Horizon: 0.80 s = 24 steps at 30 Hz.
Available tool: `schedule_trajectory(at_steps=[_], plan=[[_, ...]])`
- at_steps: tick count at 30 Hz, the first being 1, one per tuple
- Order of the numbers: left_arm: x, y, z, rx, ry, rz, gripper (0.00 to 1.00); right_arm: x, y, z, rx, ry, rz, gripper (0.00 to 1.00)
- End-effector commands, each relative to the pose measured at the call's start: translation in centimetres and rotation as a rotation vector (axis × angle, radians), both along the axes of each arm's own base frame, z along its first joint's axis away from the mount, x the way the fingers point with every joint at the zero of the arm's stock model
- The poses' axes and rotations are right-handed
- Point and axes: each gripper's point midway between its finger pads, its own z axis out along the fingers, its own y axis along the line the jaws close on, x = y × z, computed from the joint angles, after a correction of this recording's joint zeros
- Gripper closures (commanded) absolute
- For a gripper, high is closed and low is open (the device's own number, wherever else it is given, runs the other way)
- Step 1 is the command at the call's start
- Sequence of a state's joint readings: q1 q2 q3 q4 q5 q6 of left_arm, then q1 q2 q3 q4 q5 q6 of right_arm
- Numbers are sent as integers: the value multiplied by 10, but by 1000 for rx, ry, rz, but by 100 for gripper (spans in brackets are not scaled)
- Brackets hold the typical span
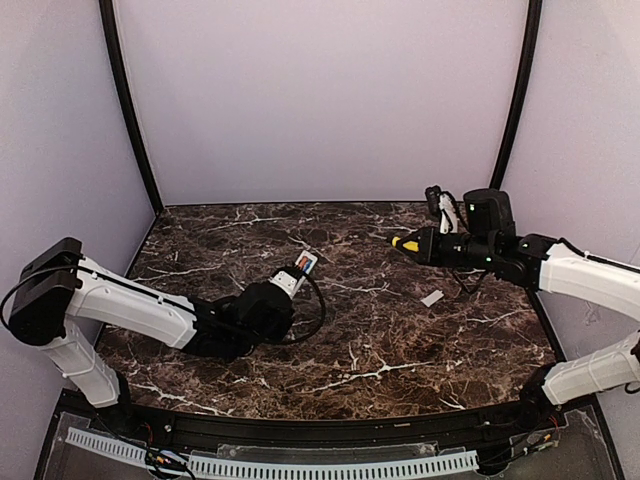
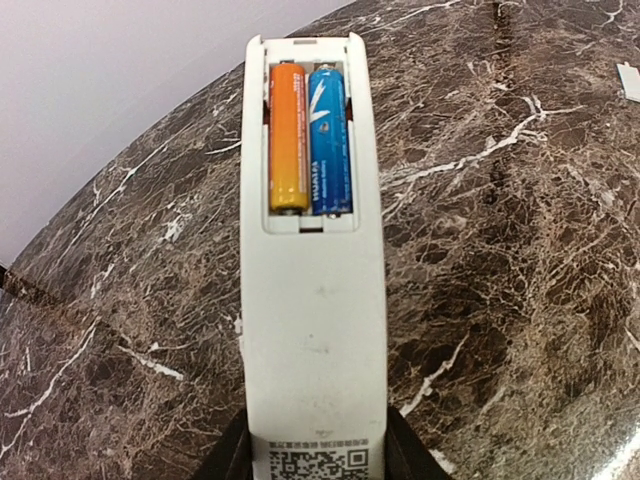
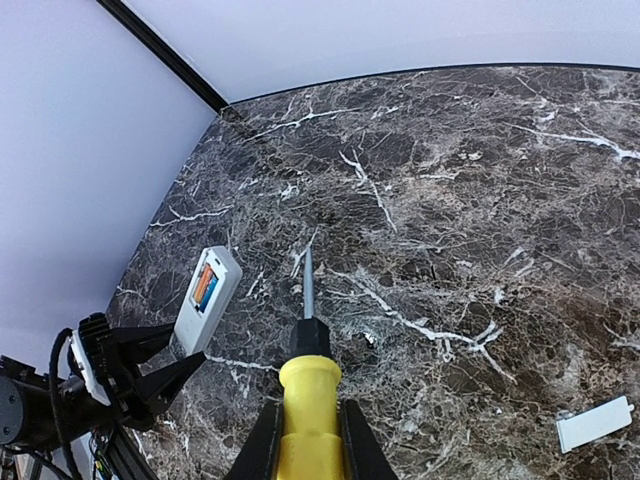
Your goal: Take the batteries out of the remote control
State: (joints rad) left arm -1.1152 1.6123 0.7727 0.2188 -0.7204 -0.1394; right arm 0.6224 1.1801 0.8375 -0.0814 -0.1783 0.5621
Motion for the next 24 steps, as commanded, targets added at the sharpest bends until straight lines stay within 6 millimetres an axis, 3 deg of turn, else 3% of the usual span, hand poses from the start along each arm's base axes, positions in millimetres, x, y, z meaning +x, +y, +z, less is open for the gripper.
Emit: schedule_trajectory(at_steps=[1, 11, 24], plan=[[4, -24, 16, -124, -32, -56, 100, 7, 2, 9, 15, -7, -7, 100], [24, -51, 19, -73, -98, -60, 100, 4, 16, 10, 80, 70, 22, 100], [29, -69, 24, -92, -94, -86, 100, -7, 57, 2, 105, 205, 99, 100]])
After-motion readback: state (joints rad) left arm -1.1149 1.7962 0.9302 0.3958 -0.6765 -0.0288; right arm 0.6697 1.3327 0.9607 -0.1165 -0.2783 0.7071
